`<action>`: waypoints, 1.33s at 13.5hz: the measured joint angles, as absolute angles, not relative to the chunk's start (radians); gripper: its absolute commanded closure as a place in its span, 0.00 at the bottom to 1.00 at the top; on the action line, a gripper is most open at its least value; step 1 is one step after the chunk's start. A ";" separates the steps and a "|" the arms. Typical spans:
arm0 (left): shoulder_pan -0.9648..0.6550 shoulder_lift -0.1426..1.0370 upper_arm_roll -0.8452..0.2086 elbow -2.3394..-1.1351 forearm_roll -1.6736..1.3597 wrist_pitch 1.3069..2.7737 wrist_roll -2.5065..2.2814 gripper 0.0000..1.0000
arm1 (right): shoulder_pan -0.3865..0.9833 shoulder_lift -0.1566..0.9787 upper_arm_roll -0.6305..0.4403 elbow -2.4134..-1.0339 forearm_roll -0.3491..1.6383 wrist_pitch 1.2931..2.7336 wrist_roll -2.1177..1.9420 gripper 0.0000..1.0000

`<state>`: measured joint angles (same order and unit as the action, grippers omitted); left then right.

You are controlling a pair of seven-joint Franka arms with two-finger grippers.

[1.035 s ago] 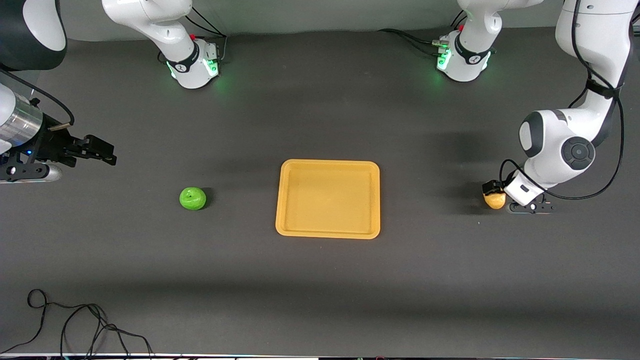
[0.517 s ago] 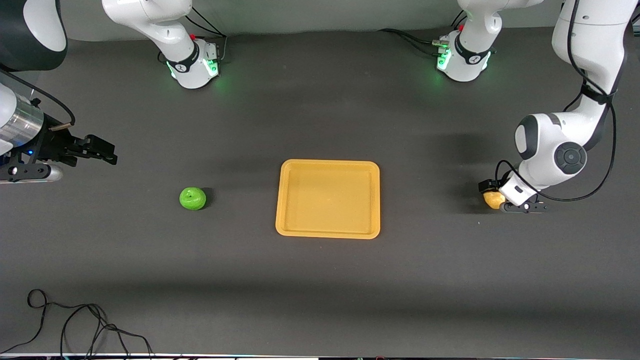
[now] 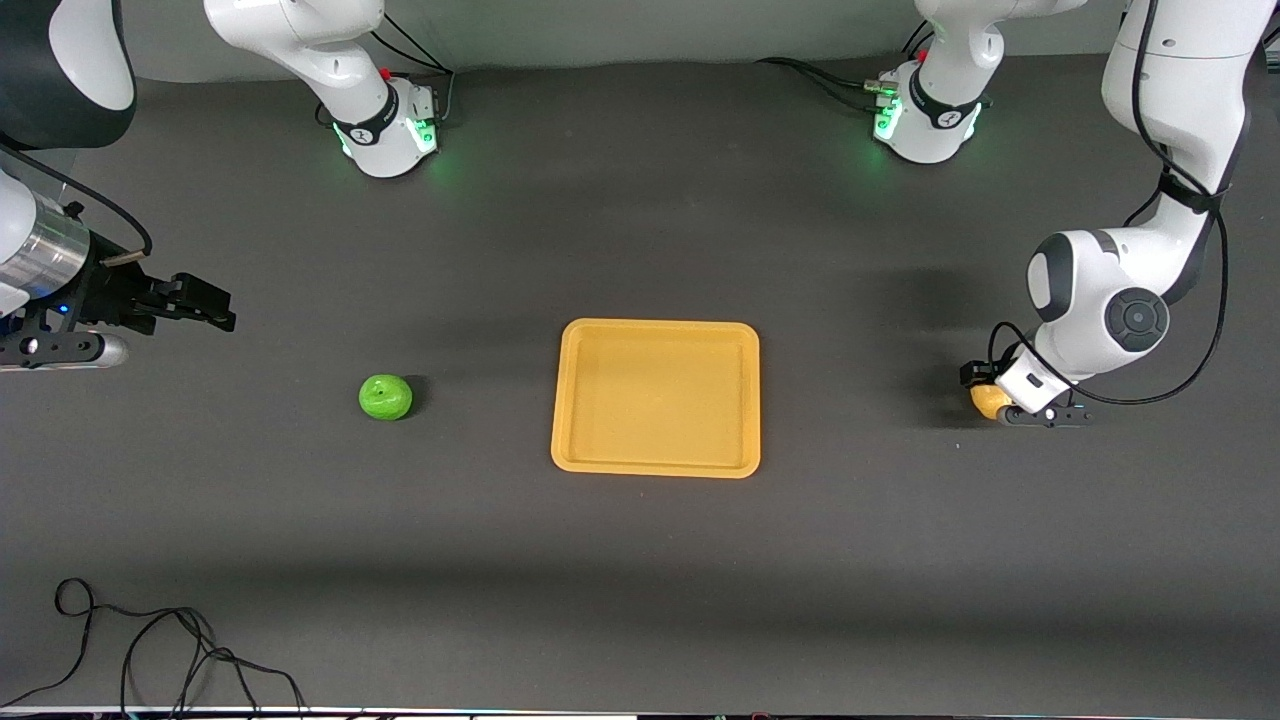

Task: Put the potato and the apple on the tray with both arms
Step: 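Lift the potato with the left gripper and carry it over the tray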

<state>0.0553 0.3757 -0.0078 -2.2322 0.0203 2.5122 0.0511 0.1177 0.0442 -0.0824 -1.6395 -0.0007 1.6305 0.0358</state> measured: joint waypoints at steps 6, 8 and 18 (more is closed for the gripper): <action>0.056 0.330 -0.008 -2.125 0.020 2.335 0.051 0.75 | 0.115 0.056 -0.083 -1.638 -0.001 1.630 0.036 0.00; 0.056 0.261 -0.008 -2.015 0.020 2.140 0.052 0.75 | 0.115 0.053 -0.083 -1.624 -0.001 1.629 0.036 0.00; -0.026 0.092 -0.120 -1.774 0.005 1.768 -0.102 0.76 | 0.117 0.037 -0.126 -1.503 -0.001 1.512 0.035 0.00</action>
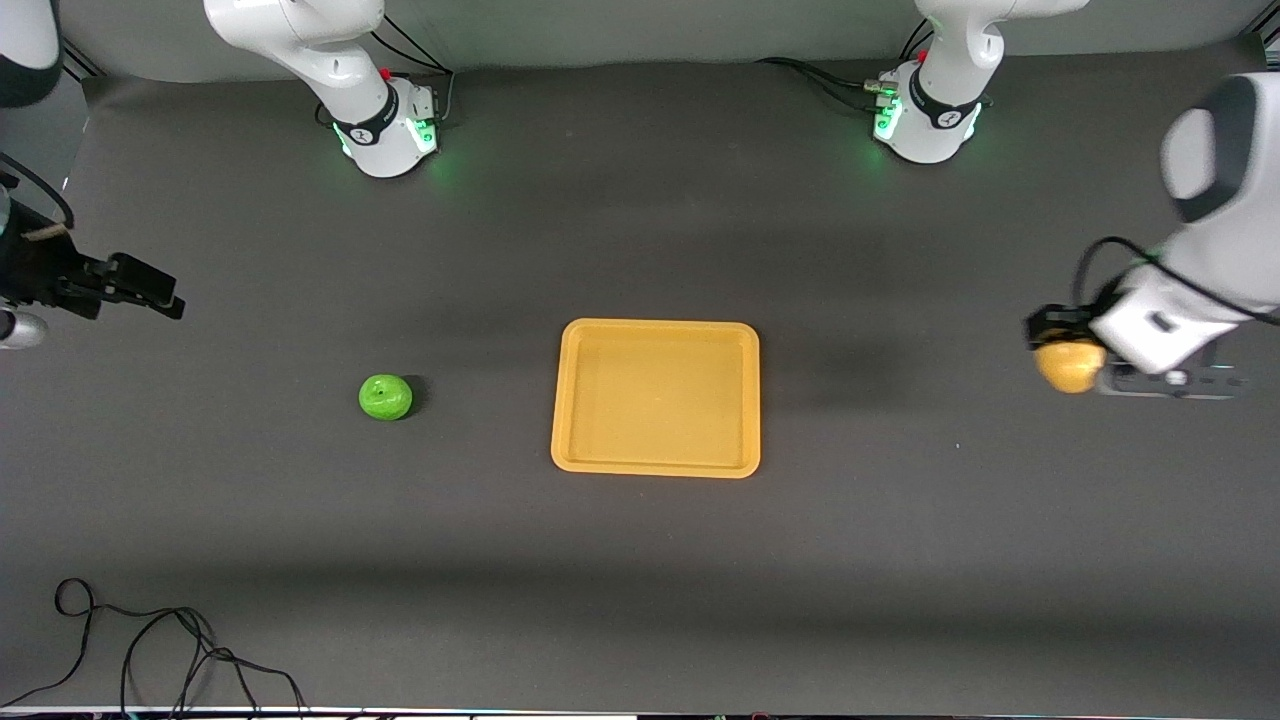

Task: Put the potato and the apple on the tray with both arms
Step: 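Lift the potato with the left gripper and carry it over the tray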

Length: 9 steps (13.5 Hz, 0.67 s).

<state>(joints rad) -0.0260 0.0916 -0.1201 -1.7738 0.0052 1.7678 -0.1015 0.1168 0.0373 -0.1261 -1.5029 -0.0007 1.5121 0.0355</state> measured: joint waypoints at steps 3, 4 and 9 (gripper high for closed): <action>-0.090 0.111 -0.251 -1.773 -0.040 1.805 -0.302 0.76 | 0.120 0.035 -0.126 -1.464 -0.002 1.457 0.035 0.00; -0.115 0.124 -0.291 -1.771 -0.043 1.833 -0.372 0.76 | 0.120 0.041 -0.126 -1.464 -0.002 1.454 0.036 0.00; -0.319 0.256 -0.357 -1.665 -0.041 1.898 -0.664 0.76 | 0.121 0.065 -0.126 -1.464 -0.006 1.454 0.036 0.00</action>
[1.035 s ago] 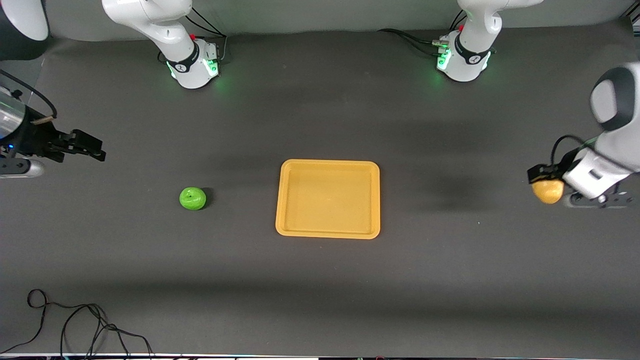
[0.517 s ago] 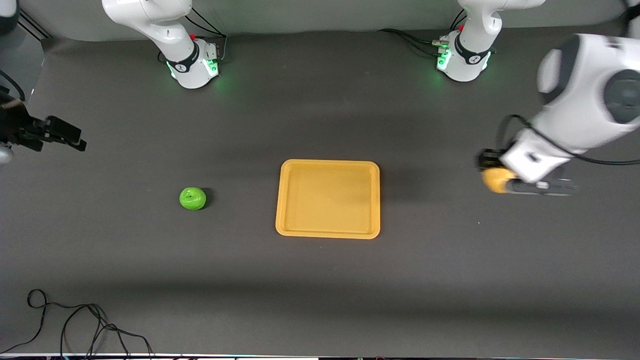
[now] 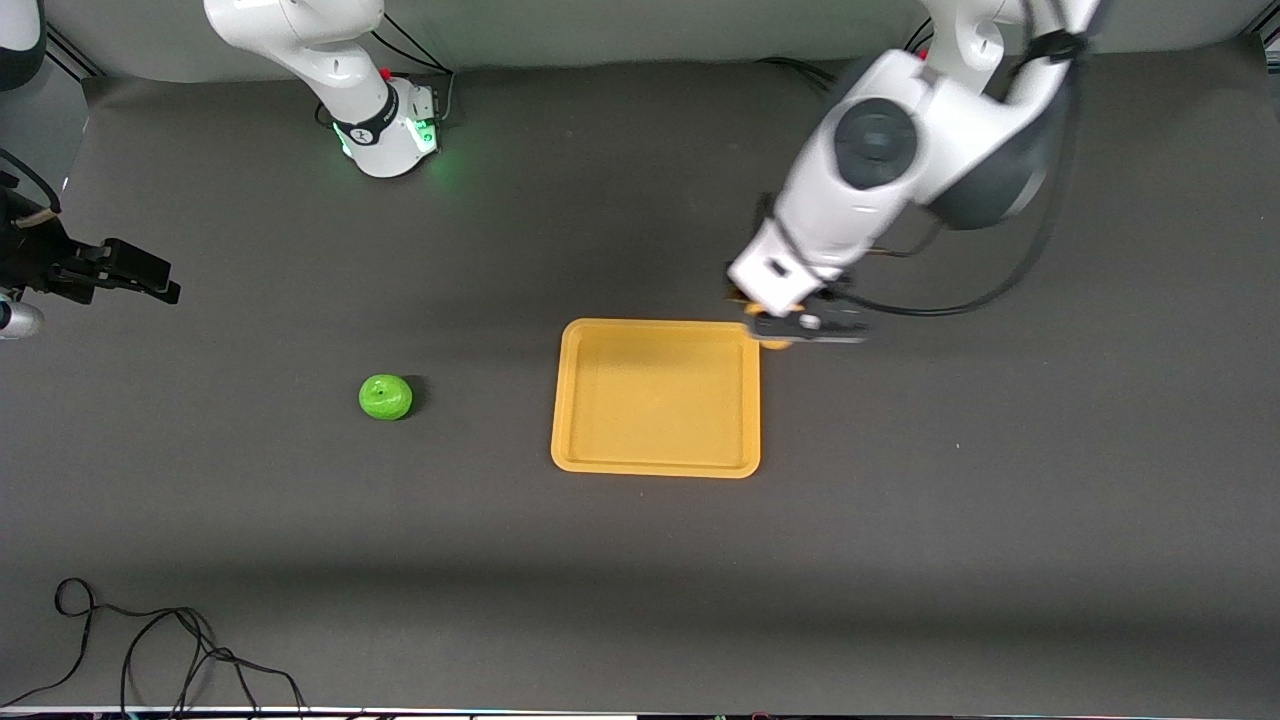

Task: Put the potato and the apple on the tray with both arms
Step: 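Lift the potato with the left gripper and carry it over the tray, then lower the potato onto the tray and open the left gripper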

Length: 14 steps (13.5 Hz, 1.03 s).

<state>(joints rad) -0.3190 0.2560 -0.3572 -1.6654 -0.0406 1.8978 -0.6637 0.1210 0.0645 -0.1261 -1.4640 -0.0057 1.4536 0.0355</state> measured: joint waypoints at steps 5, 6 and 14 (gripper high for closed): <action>-0.396 0.414 -0.357 -1.637 0.002 2.041 -0.762 0.76 | 0.121 0.076 -0.126 -1.464 -0.007 1.453 0.036 0.00; -0.402 0.444 -0.356 -1.639 0.011 2.070 -0.762 0.76 | 0.121 0.079 -0.126 -1.464 -0.007 1.453 0.036 0.00; -0.420 0.666 -0.332 -1.654 0.178 2.299 -0.823 0.76 | 0.123 0.086 -0.124 -1.464 -0.007 1.453 0.036 0.00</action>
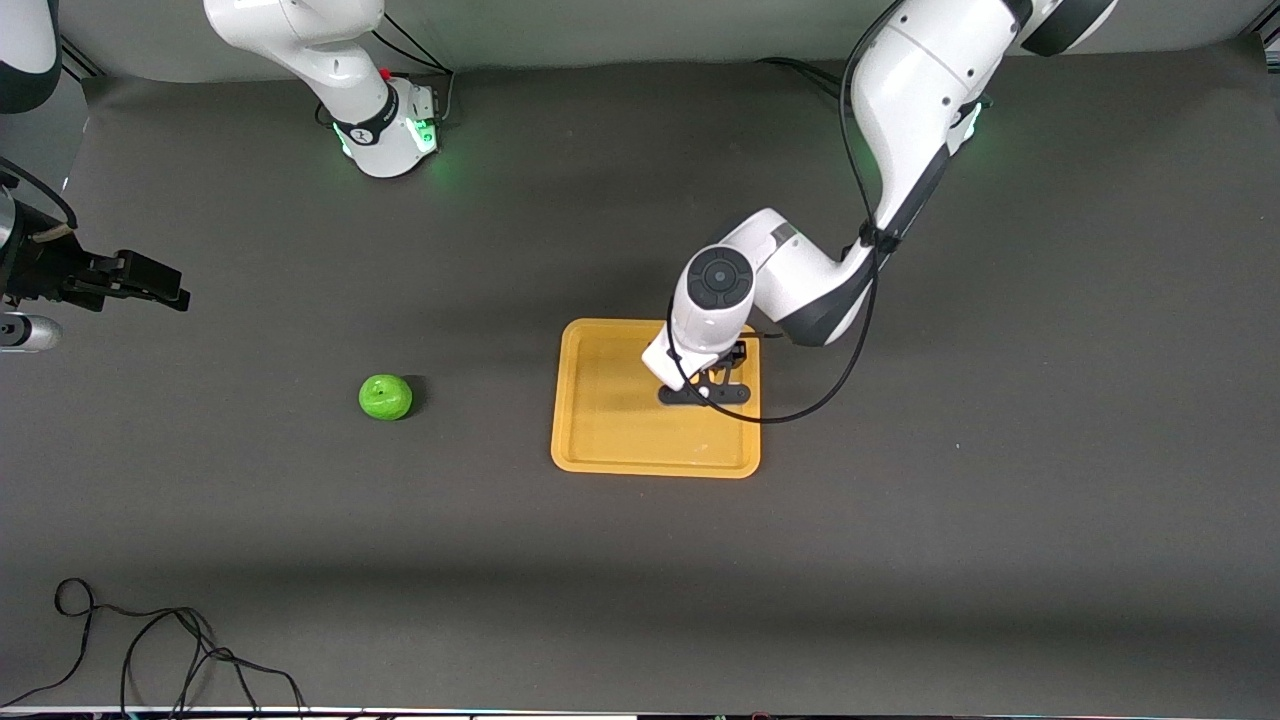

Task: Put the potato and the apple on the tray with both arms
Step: 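Lower the potato onto the tray and open the left gripper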

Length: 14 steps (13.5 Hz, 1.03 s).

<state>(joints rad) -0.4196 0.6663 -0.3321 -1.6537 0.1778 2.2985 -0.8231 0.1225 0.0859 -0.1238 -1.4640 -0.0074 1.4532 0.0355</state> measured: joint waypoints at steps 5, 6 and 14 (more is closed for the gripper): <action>-0.421 0.712 -0.314 -1.652 0.196 2.360 -0.823 0.76 | 0.122 0.087 -0.124 -1.465 -0.008 1.453 0.036 0.00; -0.424 0.714 -0.314 -1.652 0.197 2.363 -0.823 0.76 | 0.122 0.088 -0.124 -1.465 -0.008 1.453 0.036 0.00; -0.440 0.749 -0.314 -1.634 0.198 2.370 -0.824 0.33 | 0.123 0.089 -0.124 -1.465 -0.008 1.453 0.036 0.00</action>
